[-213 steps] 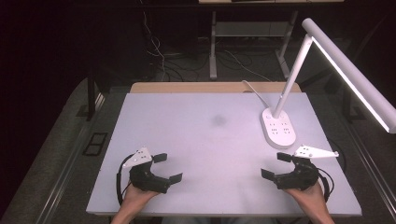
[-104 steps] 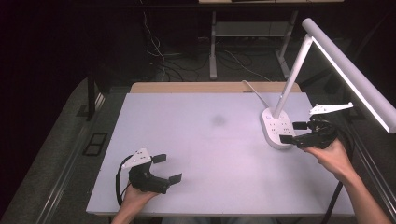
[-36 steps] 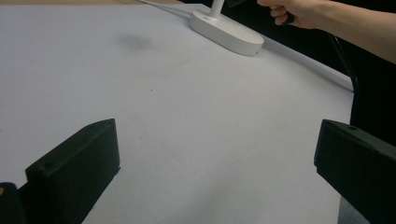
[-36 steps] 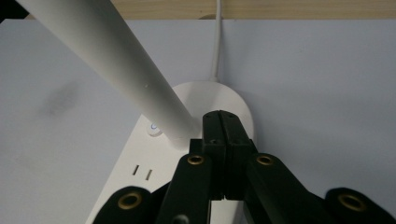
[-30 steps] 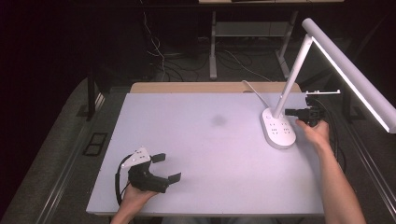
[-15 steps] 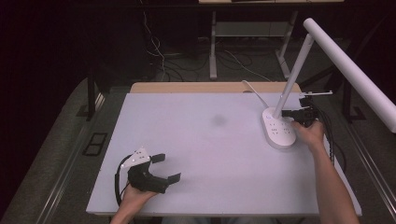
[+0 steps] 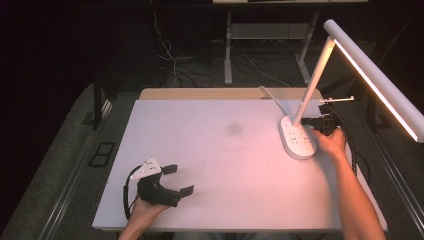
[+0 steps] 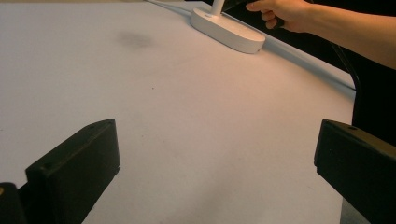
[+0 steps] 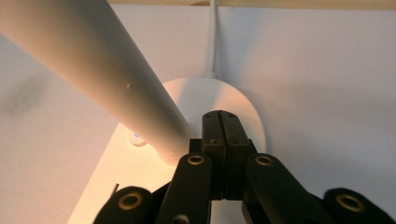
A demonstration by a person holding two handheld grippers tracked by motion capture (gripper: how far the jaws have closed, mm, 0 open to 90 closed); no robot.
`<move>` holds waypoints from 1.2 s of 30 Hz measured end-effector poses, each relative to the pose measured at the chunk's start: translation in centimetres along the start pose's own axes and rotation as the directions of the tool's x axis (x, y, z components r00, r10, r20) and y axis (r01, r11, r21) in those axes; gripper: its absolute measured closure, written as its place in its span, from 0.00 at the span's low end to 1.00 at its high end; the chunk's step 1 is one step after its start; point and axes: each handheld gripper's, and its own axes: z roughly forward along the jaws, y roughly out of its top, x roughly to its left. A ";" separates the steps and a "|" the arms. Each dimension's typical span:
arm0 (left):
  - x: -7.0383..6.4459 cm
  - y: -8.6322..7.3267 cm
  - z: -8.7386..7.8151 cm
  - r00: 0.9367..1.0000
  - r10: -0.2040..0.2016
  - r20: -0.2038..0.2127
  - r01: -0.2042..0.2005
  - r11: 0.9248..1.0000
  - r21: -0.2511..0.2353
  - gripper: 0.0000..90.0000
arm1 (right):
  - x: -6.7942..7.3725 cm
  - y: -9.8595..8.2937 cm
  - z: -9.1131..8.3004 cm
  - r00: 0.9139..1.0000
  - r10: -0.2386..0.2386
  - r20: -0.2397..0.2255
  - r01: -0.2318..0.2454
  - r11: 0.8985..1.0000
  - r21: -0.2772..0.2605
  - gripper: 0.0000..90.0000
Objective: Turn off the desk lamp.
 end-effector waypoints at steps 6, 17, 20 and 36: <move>0.0 0.0 0.0 1.000 0.001 0.000 -0.001 1.000 -0.001 0.00 | -0.1 -0.1 0.0 1.000 -0.011 0.006 0.011 1.000 -0.003 1.00; 0.0 -0.1 0.0 1.000 -0.003 0.001 0.003 1.000 0.003 0.00 | 0.2 -0.4 0.1 0.999 -0.013 0.029 0.014 1.000 -0.024 1.00; -0.1 -0.1 0.0 1.000 -0.004 0.001 0.004 1.000 0.001 0.00 | 0.4 -0.5 0.2 0.999 -0.013 0.039 0.014 1.000 -0.026 1.00; 0.0 0.0 0.0 1.000 -0.003 -0.001 0.003 1.000 -0.003 0.00 | 0.1 0.0 0.0 1.000 -0.001 0.021 0.001 1.000 0.005 1.00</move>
